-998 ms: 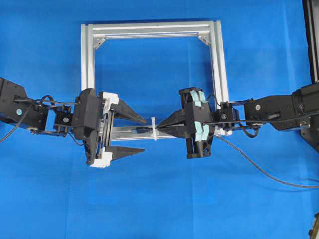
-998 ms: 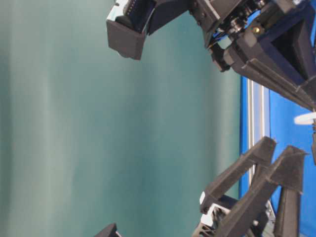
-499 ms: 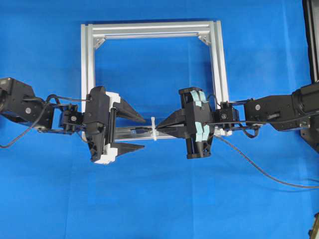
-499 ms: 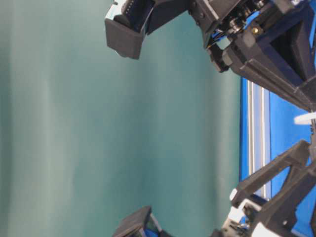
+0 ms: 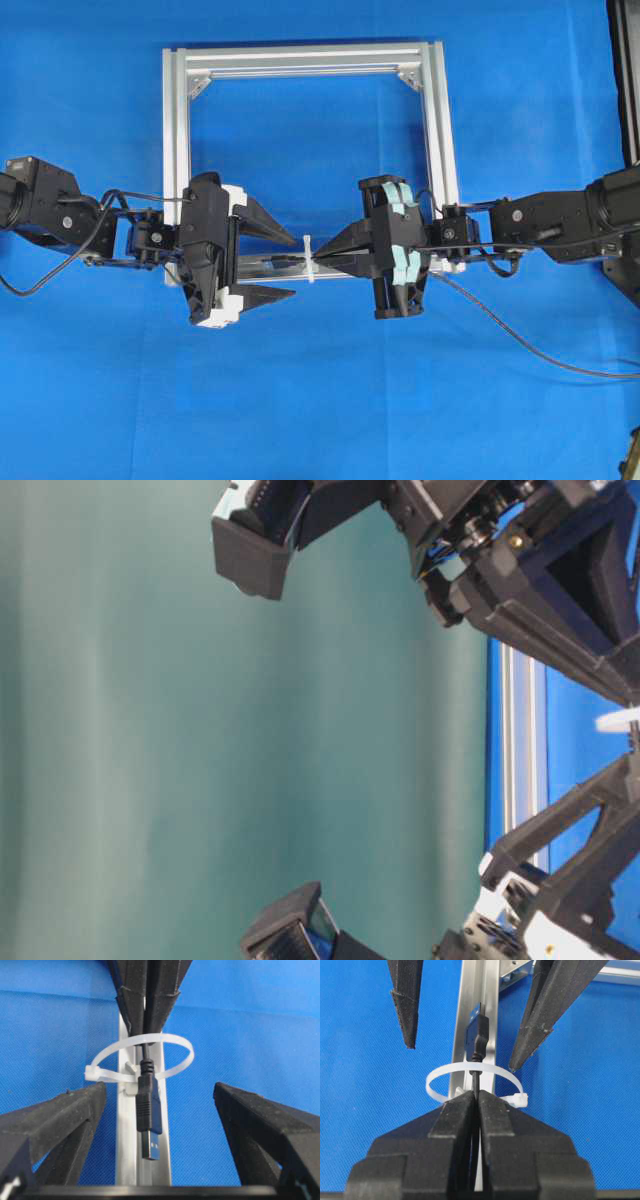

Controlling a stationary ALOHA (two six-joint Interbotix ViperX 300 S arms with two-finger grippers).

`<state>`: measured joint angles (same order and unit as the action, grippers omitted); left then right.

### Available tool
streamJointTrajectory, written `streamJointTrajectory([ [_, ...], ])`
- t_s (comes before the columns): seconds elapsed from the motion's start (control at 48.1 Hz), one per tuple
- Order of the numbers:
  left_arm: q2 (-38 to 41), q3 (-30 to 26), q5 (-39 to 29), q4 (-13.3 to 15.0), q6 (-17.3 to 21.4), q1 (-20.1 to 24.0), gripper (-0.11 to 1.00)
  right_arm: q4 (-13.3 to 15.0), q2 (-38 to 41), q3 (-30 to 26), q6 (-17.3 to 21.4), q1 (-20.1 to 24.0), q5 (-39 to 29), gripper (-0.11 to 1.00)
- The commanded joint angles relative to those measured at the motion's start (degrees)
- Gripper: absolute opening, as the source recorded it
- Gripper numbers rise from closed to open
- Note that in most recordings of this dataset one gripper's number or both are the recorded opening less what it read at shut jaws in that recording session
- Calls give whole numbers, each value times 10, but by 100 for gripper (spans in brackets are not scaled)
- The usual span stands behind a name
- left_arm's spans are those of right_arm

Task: Insert the wire through the string loop located in the center.
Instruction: 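Close the left gripper on the USB plug beyond the loop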

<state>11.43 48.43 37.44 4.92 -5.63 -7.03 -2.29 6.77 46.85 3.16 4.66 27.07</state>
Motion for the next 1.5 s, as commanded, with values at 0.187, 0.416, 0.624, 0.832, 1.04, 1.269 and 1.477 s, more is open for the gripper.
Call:
streamJointTrajectory([
  [0.187, -10, -4, 2, 1, -4, 0, 89, 2, -7, -8, -1, -1, 6, -2],
  [0.416, -10, -4, 2, 1, -4, -1, 86, 2, -7, -7, -1, -1, 6, -2],
  [0.624, -10, -4, 7, 1, -4, 1, 38, 2, -7, -7, -1, -1, 5, -2],
  [0.832, -11, -4, 4, 1, -4, 1, 8, 2, -7, -7, -1, -1, 5, -2],
  [1.04, -11, -4, 4, 1, -4, 2, 8, 2, -8, -8, -1, -1, 4, -2],
  [1.269, -11, -4, 4, 1, -4, 2, 8, 2, -7, -8, -1, -1, 4, -2],
  [1.477, -11, -4, 4, 1, -4, 2, 8, 2, -7, -7, 0, -1, 4, -2],
])
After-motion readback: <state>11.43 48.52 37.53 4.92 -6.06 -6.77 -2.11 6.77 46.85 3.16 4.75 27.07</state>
